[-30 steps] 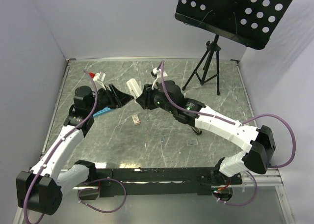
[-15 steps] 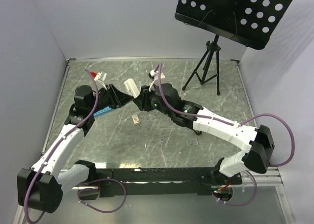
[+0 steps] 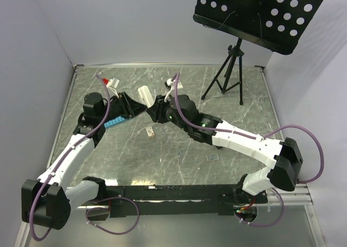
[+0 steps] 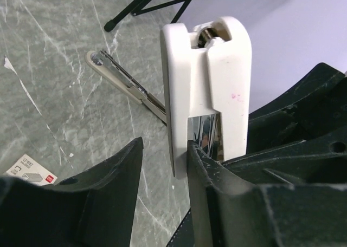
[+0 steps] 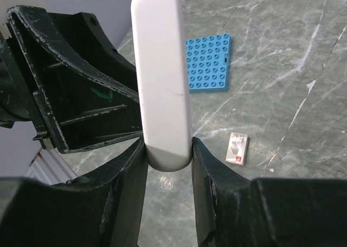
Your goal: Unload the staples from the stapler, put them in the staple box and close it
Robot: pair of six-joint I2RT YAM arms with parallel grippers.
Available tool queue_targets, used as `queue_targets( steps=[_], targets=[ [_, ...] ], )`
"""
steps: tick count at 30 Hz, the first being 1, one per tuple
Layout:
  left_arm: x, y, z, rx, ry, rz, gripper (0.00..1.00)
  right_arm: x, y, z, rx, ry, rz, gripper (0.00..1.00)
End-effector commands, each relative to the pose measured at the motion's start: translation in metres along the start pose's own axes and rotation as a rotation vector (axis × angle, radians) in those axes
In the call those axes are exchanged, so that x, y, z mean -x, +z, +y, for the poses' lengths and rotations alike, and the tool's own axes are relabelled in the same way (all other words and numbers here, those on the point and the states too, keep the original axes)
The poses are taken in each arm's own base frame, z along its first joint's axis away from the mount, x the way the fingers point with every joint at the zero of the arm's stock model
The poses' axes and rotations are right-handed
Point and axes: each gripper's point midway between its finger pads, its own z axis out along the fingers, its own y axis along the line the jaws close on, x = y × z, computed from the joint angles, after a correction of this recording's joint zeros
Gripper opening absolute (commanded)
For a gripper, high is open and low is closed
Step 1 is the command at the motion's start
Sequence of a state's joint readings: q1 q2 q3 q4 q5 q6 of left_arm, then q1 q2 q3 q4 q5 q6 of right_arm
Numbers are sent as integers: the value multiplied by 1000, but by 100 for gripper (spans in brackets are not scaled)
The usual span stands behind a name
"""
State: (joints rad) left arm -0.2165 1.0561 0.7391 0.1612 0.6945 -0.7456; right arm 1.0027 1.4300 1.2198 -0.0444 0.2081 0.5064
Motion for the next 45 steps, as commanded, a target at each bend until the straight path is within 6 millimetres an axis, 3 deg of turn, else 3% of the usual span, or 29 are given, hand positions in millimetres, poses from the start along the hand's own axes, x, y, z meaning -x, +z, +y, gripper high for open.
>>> queue_targets(
  steps=[1,4,7,10,11,14,18,22,25,28,32,33,37,39,45],
  targets=[
    [-3,1,-16,-84,19,35,43,23,-4,31,109,64,-106,0],
    [-3,2,-16,-89,21,41,40,22,-4,31,111,63,-101,0],
    [-4,2,-18,-104,25,43,30,17,-2,32,113,54,-81,0],
    [-6,2,-19,-120,30,50,12,7,1,26,94,48,-54,0],
    [-6,2,-19,-121,30,51,1,5,2,23,81,47,-52,0],
    [-9,2,-17,-125,22,56,1,-1,3,16,58,27,-47,13],
    [-9,4,-15,-121,9,61,1,-3,2,8,25,8,-46,43],
    [-8,3,-14,-117,9,52,1,-4,2,7,28,2,-46,56],
    [-7,2,-15,-118,10,49,1,-7,4,10,33,-4,-34,57],
    [-7,2,-15,-117,10,45,1,-7,5,6,17,-4,-33,50],
    [-5,2,-13,-104,23,33,1,0,-2,-3,-27,-15,-54,27],
    [-7,2,-9,-86,16,38,1,1,-5,-4,-33,-20,-54,26],
    [1,1,10,55,53,5,1,19,-24,-8,-61,-69,-73,25],
    [7,-2,10,75,93,-23,1,30,-30,-9,-80,-96,-80,26],
    [10,-5,9,104,197,-87,1,38,-50,-23,-115,-138,-66,25]
  ],
)
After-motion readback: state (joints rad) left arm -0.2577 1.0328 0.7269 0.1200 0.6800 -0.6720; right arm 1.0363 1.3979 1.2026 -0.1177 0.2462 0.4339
